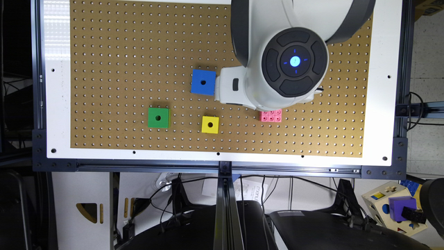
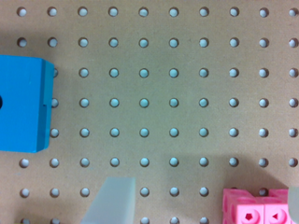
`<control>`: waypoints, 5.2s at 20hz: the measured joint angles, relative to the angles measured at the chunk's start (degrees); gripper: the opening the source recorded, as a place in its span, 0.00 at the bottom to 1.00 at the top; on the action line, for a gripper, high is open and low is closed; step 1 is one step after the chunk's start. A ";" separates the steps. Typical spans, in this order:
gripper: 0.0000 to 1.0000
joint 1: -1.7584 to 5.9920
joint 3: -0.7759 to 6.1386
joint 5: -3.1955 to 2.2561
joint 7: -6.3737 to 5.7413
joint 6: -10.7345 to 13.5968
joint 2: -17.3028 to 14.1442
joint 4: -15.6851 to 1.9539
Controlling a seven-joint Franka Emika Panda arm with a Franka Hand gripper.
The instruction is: Pick up pink block.
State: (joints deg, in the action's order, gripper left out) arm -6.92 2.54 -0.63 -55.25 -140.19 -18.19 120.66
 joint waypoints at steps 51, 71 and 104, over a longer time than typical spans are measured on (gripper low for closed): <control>1.00 -0.97 4.56 0.08 -2.42 -3.31 -16.94 -12.70; 0.00 -0.95 4.37 0.02 -2.45 -3.51 -17.41 -12.76; 0.00 -0.89 4.42 0.02 -3.04 8.02 -4.74 -12.65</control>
State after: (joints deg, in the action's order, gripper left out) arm -7.81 6.96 -0.61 -58.29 -132.17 -22.93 108.00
